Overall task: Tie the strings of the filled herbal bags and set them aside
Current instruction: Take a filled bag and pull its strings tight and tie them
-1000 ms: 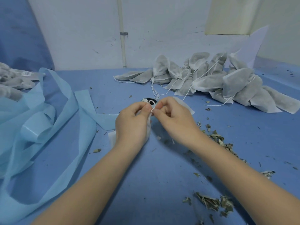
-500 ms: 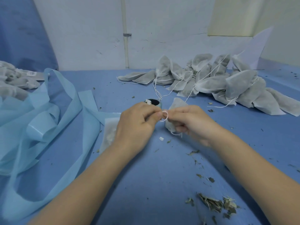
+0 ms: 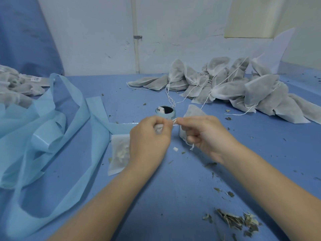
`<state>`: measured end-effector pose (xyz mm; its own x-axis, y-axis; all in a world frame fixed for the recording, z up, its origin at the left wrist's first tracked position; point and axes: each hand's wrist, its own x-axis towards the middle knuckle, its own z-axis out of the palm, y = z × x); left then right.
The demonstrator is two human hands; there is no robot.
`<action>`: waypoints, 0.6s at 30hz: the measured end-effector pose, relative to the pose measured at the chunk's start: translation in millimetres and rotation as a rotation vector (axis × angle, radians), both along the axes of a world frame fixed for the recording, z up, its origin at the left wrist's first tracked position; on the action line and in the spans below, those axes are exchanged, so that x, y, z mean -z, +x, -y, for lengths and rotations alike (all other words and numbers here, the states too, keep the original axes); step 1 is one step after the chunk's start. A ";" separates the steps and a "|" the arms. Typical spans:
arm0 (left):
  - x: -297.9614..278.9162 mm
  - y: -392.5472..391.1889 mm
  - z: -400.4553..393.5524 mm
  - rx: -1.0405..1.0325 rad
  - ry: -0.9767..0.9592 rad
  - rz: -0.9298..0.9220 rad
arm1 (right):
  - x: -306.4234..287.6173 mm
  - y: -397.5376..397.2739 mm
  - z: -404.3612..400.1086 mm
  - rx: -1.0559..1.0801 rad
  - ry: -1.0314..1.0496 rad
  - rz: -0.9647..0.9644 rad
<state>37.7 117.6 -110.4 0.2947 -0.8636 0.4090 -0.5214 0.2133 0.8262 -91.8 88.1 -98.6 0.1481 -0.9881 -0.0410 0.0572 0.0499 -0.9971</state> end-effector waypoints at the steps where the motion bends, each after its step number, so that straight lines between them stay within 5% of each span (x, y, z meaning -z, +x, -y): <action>1: -0.5 0.2 0.9 0.010 0.030 -0.044 | -0.6 0.6 -0.1 -0.026 0.045 0.055; 8: -2.1 -0.9 3.7 0.146 0.139 -0.355 | -2.3 5.2 -5.7 -0.241 0.345 0.462; 18: -0.4 -5.5 -10.0 -0.043 -0.427 0.272 | -5.4 5.1 -5.8 -0.165 0.271 0.440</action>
<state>32.2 127.6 -110.0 0.1598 -0.5925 0.7896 -0.7214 0.4759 0.5031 -86.7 93.9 -93.2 0.3612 -0.9128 -0.1906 0.4360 0.3460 -0.8308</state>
